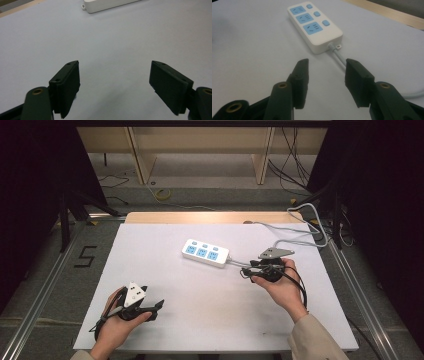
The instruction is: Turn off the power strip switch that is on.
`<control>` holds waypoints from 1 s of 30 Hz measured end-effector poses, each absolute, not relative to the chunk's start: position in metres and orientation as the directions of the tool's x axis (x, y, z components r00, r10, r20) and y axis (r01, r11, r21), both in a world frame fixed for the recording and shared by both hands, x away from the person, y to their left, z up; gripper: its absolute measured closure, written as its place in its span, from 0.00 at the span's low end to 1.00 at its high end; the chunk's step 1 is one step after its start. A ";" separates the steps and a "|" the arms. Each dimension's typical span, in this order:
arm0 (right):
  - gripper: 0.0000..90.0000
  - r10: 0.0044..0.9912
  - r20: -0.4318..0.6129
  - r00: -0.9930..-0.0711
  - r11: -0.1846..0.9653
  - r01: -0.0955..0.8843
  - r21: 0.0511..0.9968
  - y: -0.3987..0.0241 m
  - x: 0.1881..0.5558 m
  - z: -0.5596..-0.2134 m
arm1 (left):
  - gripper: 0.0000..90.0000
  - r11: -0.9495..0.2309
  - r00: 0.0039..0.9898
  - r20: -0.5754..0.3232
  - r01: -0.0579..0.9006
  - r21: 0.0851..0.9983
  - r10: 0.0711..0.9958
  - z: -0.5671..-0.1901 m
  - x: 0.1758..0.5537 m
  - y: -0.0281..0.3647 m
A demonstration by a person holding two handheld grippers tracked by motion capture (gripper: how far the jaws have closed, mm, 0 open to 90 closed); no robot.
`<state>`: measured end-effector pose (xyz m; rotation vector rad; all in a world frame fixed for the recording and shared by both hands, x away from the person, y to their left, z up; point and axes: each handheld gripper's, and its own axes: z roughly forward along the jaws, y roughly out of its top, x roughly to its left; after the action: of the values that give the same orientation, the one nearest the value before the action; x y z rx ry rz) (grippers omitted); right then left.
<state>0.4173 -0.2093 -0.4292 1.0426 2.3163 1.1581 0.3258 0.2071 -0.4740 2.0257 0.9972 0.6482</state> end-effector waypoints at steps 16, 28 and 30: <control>0.51 0.735 0.043 -0.676 0.361 0.446 0.819 -0.229 0.392 -0.437 | 0.27 -0.395 0.562 0.101 0.432 0.811 0.821 -0.474 0.326 0.208; 0.47 0.738 0.039 -0.674 0.353 0.433 0.829 -0.246 0.372 -0.452 | 0.27 -0.394 0.560 0.100 0.434 0.810 0.823 -0.475 0.326 0.208; 0.47 0.739 0.040 -0.673 0.346 0.429 0.835 -0.249 0.370 -0.454 | 0.27 -0.394 0.559 0.100 0.435 0.810 0.823 -0.475 0.326 0.208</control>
<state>0.3697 -0.2490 -0.4544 1.0317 2.2694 1.2494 0.3260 0.2080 -0.4748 2.0276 1.0082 0.6466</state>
